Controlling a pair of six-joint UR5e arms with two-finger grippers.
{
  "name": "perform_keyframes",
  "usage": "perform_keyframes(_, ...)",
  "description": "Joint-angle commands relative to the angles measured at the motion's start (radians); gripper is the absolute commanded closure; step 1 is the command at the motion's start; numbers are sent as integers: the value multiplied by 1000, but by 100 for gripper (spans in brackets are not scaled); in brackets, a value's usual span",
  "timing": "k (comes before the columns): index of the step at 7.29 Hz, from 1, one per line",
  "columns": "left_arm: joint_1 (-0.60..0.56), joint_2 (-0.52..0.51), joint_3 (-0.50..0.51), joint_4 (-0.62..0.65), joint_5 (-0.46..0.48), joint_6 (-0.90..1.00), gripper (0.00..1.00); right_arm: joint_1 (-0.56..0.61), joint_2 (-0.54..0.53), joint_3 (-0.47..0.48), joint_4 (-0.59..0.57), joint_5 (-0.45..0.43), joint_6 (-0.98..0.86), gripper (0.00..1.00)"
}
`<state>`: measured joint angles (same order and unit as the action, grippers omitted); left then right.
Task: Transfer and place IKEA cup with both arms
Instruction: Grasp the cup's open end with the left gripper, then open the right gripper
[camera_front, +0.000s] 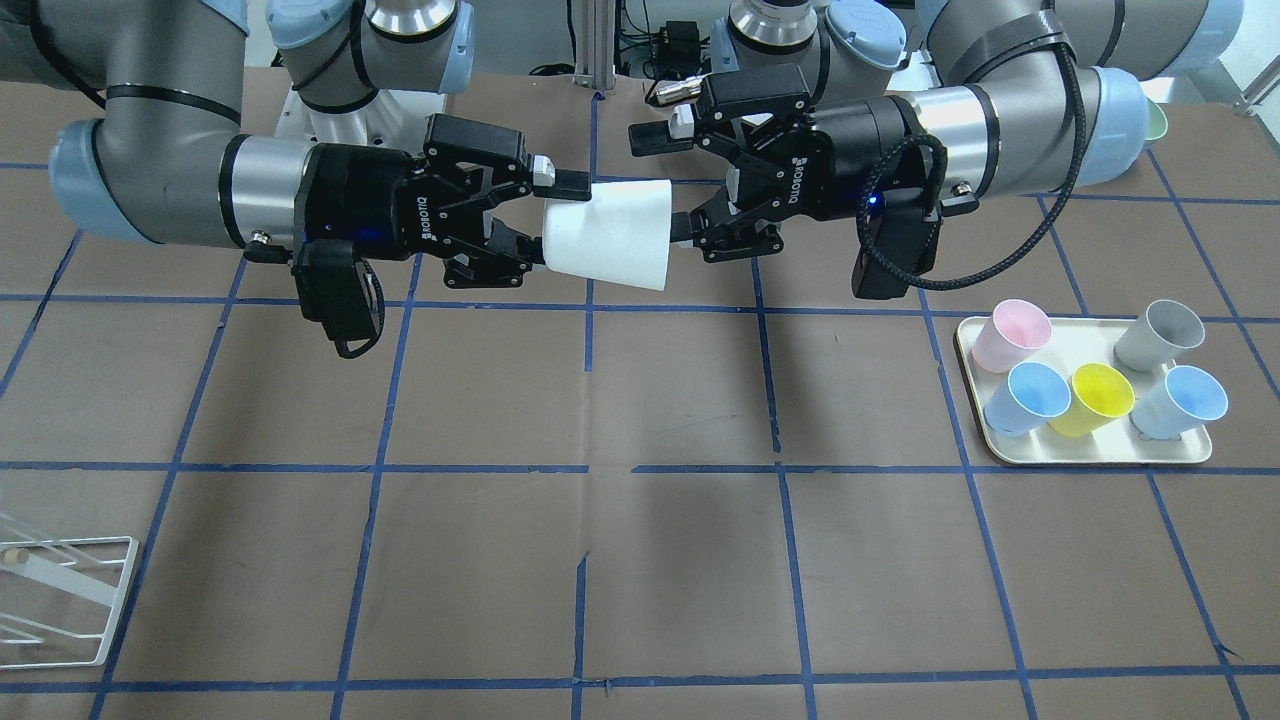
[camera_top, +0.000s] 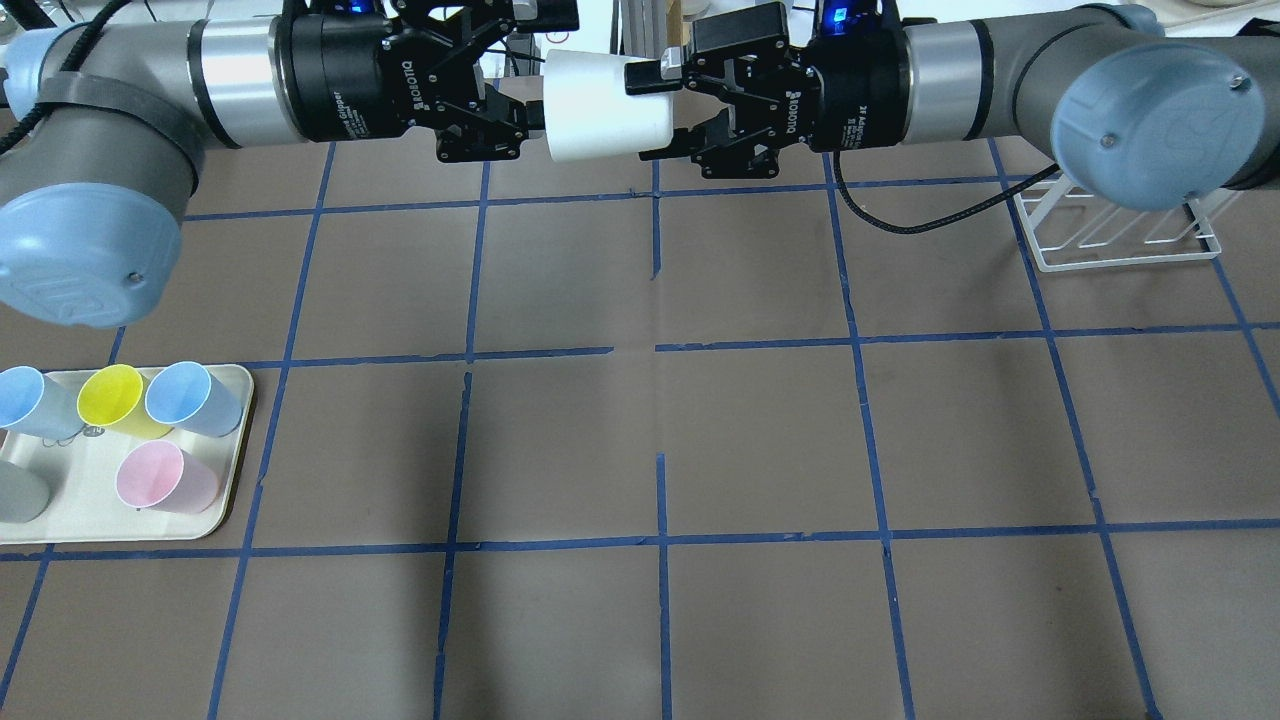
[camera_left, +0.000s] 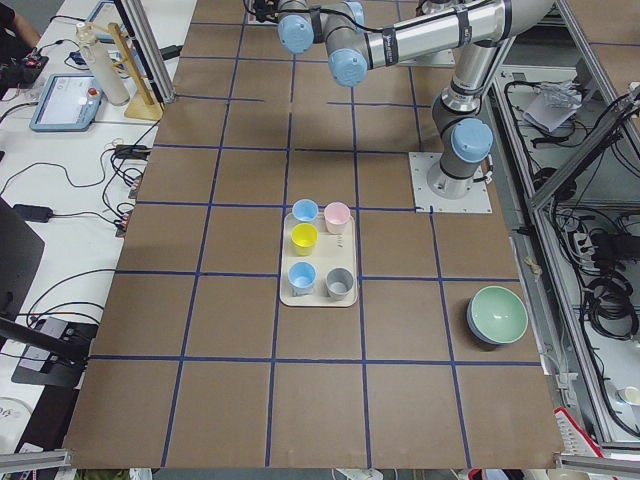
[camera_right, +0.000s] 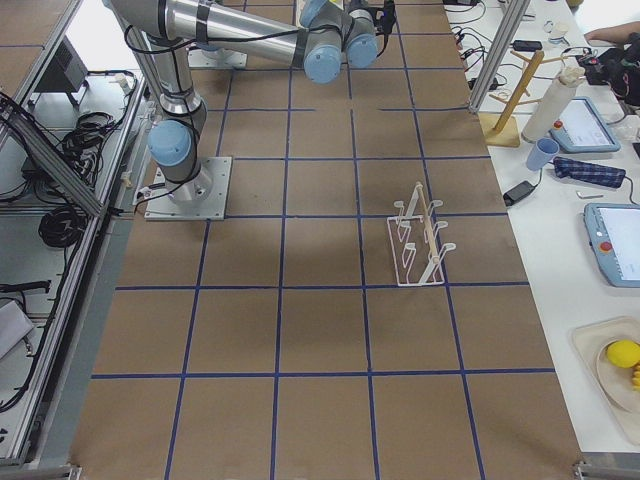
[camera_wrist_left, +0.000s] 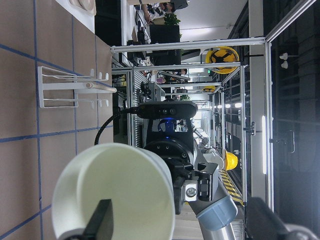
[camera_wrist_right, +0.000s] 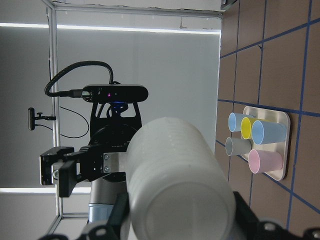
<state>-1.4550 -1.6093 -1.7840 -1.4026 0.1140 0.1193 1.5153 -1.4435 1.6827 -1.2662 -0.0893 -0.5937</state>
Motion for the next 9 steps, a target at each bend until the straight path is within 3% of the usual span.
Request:
perform_keyframes(1,-2,-1,0,1,1,7,82,3,3,0,1,20,2,100)
perform_keyframes(4,-1,3,-2,1,6,-3,100,3,3,-1,2,22,2,100)
perform_keyframes(5,-1,5,-2,1,6,-4,100,3,3,0,2,25,3,28)
perform_keyframes(6,-1,5,0,1,6,-4,100,2,3,-1,2,10,6,0)
perform_keyframes(9,2,8,17,1,22,-30,100,-24,3,-11,-11,7,130,0)
